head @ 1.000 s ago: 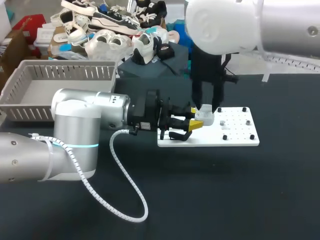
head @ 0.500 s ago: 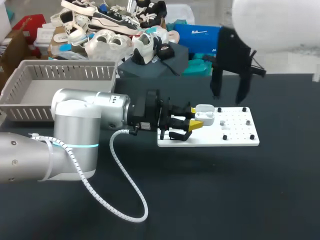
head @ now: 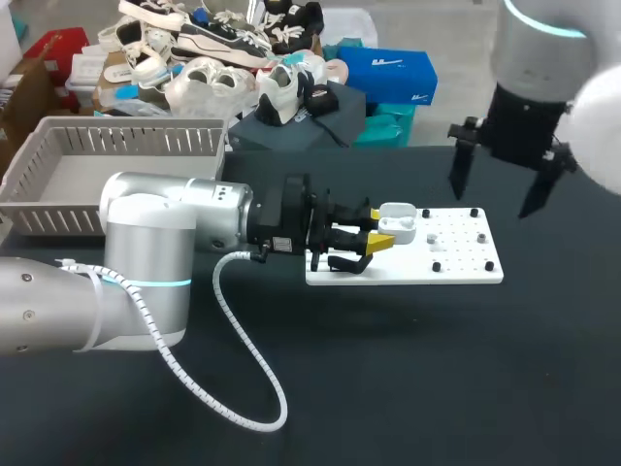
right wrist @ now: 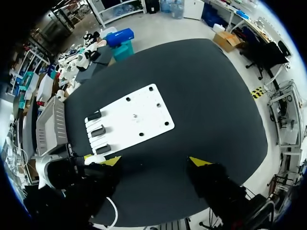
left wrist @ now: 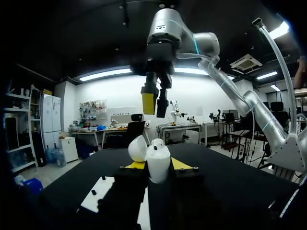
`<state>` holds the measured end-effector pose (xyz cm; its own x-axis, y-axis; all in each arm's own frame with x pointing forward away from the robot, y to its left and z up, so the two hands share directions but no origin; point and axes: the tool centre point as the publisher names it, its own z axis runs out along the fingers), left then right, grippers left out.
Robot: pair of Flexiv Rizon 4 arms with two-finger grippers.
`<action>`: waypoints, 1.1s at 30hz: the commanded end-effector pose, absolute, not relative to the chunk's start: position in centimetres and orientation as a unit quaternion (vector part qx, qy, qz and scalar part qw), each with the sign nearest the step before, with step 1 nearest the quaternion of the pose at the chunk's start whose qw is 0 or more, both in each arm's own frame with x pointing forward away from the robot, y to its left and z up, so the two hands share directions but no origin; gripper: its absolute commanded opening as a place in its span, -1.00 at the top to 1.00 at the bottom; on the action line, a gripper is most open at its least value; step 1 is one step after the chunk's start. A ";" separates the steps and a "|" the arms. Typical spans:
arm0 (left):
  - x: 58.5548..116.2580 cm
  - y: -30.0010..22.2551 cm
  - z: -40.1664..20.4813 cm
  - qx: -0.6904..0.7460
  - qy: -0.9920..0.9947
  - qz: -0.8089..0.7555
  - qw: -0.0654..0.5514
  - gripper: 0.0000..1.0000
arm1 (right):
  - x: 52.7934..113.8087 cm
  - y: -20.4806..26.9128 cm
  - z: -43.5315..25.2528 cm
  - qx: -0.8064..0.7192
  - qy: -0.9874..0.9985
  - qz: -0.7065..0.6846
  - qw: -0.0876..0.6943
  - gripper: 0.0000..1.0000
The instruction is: Pick up each earbud case from the left stands, insert the matching earbuds, close the lid, and place the case in the box.
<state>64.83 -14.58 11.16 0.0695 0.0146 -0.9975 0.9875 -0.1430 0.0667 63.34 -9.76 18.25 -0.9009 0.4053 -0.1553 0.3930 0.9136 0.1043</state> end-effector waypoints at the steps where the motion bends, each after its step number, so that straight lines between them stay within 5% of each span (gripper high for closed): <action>1: 64.9 -14.6 11.1 0.556 0.449 -0.513 0.475 1.00 | 63.6 -10.8 17.2 0.187 0.967 0.135 0.106 -0.63; 19: 64.7 -11.9 10.9 0.562 0.451 -0.486 0.494 1.00 | 66.5 -10.1 14.4 0.146 0.976 0.143 0.080 -0.49; 26: 64.7 -11.8 10.8 0.562 0.453 -0.484 0.495 1.00 | 69.0 -9.3 11.7 0.176 0.976 0.113 0.058 -0.20; 33: 64.7 -11.8 10.8 0.562 0.453 -0.484 0.495 1.00 | 70.7 -8.5 9.7 0.222 0.970 0.097 0.036 -0.40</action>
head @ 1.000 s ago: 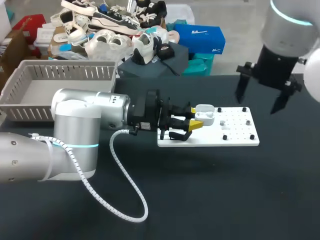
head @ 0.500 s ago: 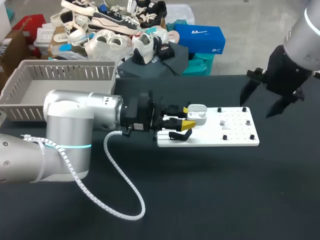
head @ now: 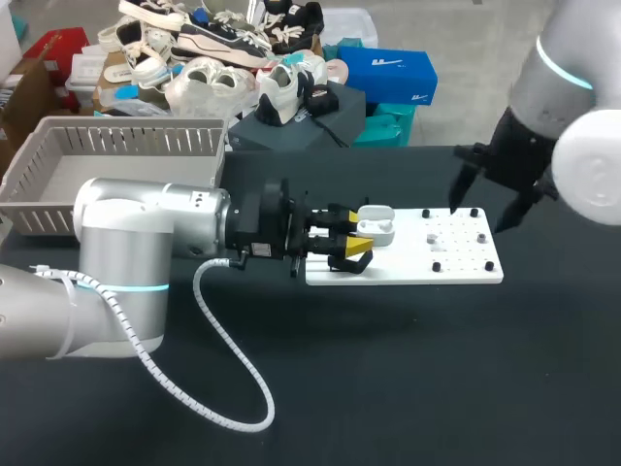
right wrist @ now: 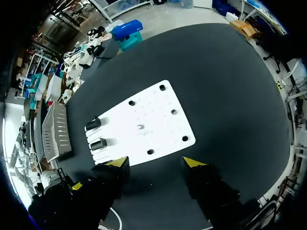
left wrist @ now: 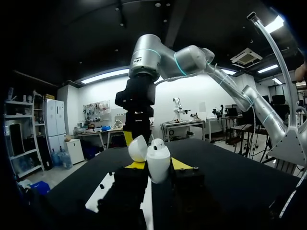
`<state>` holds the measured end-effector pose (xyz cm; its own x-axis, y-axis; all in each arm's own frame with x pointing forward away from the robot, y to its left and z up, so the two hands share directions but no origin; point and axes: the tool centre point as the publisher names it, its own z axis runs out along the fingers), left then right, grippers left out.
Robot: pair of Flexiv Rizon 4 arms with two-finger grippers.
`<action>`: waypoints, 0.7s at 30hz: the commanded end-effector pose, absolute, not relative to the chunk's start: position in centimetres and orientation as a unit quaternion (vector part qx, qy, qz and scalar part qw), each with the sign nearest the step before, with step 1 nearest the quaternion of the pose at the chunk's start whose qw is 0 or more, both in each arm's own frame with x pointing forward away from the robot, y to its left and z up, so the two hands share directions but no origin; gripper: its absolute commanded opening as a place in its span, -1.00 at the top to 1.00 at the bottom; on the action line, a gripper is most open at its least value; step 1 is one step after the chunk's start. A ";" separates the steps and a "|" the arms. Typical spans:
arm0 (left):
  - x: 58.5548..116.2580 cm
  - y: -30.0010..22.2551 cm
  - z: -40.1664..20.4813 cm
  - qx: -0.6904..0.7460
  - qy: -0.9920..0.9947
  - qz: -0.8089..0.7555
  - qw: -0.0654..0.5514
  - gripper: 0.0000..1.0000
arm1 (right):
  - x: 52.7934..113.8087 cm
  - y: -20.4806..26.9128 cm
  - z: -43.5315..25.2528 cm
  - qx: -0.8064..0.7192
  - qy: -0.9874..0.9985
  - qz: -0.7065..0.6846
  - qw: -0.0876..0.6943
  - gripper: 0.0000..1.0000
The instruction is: Pick up each earbud case from the left stands, insert the matching earbuds, close the lid, and place the case in the box.
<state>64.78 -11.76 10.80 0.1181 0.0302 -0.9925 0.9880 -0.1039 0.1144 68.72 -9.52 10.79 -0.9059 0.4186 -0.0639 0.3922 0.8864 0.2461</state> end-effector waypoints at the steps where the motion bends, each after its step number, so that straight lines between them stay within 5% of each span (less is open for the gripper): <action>1: 64.7 -11.8 10.8 0.562 0.453 -0.484 0.495 1.00 | 70.8 -8.4 9.4 0.226 0.969 0.093 0.032 -0.41; 5: 64.7 -11.8 10.8 0.562 0.453 -0.484 0.495 1.00 | 71.3 -8.0 8.8 0.245 0.964 0.097 0.031 -0.43; 12: 64.7 -11.8 10.8 0.562 0.453 -0.484 0.495 1.00 | 72.0 -6.4 7.8 0.253 0.962 0.097 0.034 -0.25; 15: 64.7 -11.8 10.8 0.562 0.453 -0.484 0.495 1.00 | 72.2 -6.0 7.1 0.248 0.963 0.097 0.027 -0.02; 21: 64.7 -11.8 10.8 0.562 0.453 -0.484 0.495 1.00 | 72.4 -5.5 5.8 0.244 0.965 0.093 0.024 0.01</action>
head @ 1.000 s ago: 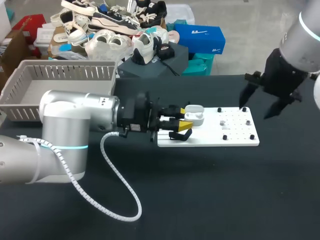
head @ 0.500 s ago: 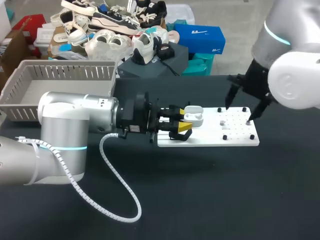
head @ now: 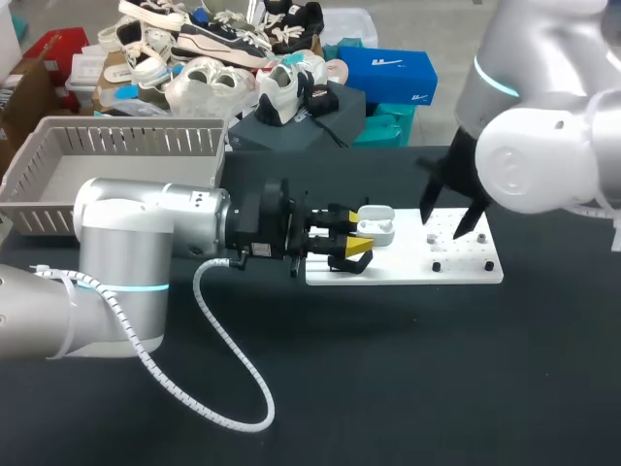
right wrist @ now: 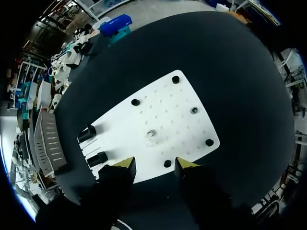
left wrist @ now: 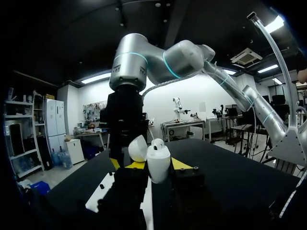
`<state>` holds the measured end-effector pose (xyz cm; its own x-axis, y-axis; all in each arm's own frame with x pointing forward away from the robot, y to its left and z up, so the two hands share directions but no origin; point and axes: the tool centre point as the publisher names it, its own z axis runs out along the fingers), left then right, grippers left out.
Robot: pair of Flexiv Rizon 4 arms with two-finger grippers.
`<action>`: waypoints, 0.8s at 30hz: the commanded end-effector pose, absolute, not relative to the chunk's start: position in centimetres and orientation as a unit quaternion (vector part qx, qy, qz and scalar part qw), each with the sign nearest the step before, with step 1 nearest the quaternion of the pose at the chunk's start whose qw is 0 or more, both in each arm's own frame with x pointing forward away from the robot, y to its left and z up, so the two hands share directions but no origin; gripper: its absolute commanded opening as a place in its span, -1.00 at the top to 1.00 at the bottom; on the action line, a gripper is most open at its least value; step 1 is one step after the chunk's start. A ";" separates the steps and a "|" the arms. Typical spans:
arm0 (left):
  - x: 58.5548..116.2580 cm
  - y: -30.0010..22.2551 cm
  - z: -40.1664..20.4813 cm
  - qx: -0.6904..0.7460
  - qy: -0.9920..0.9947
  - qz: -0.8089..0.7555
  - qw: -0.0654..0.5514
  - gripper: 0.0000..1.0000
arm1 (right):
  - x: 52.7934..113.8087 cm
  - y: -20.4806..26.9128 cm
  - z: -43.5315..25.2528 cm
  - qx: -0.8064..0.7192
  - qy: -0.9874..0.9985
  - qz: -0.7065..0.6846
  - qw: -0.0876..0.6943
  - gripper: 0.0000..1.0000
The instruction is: Pick up each earbud case from the left stands, insert the matching earbuds, close the lid, and place the case in the box.
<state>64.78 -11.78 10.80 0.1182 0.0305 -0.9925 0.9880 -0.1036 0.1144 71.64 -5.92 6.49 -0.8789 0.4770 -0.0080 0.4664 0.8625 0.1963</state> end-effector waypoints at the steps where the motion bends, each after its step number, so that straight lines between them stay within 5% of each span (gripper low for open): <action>1: 64.7 -11.8 10.8 0.562 0.453 -0.484 0.495 1.00 | 72.4 -5.4 5.7 0.244 0.965 0.093 0.024 0.01; 9: 64.7 -11.8 10.8 0.562 0.453 -0.484 0.495 1.00 | 72.9 -4.9 4.7 0.238 0.966 0.089 0.035 0.19; 24: 64.7 -11.8 10.8 0.562 0.453 -0.484 0.495 1.00 | 73.5 -4.8 3.3 0.243 0.966 0.081 0.030 0.21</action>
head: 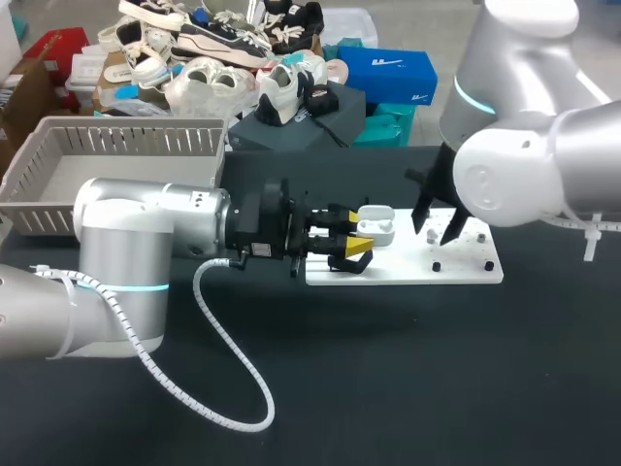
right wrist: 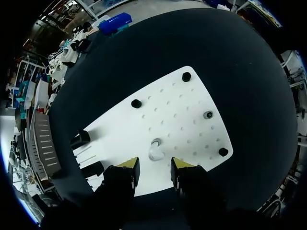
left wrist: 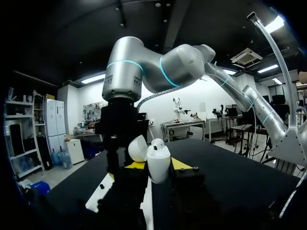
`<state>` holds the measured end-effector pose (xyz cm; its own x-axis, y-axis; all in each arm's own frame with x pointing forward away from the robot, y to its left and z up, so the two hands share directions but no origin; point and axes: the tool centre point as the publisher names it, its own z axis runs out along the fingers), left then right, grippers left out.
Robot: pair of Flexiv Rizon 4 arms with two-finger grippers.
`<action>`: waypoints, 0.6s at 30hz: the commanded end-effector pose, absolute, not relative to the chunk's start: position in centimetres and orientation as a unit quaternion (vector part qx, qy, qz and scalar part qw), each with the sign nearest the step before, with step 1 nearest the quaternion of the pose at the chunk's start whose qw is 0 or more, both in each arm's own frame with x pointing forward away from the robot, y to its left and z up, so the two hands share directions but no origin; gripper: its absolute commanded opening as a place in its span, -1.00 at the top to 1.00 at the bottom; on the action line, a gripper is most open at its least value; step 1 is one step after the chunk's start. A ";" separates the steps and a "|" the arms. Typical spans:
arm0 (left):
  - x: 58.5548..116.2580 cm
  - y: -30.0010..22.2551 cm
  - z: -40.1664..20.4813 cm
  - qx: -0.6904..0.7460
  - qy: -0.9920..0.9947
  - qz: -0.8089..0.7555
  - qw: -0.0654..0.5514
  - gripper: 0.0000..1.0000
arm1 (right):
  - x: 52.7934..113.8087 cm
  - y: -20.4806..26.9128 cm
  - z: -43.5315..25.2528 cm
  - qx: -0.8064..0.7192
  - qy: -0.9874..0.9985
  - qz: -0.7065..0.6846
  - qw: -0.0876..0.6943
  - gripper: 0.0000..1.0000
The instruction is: Pick up each earbud case from the left stands, insert the matching earbuds, close the lid, and place the case in the box.
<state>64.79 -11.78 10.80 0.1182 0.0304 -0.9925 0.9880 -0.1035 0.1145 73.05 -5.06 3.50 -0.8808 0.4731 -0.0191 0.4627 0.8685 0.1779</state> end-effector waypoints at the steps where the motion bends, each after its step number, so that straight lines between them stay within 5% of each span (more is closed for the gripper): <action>1: 64.7 -11.8 10.8 0.562 0.453 -0.484 0.495 1.00 | 73.6 -4.9 3.3 0.243 0.966 0.080 0.030 0.22; 10: 64.7 -11.8 10.8 0.562 0.453 -0.484 0.495 1.00 | 74.1 -4.9 2.9 0.243 0.967 0.077 0.027 0.33; 13: 64.7 -11.8 10.8 0.562 0.453 -0.484 0.495 1.00 | 74.1 -4.9 2.9 0.243 0.967 0.076 0.025 0.55; 18: 64.7 -11.8 10.8 0.562 0.453 -0.484 0.495 1.00 | 74.2 -4.9 2.8 0.244 0.967 0.075 0.024 0.51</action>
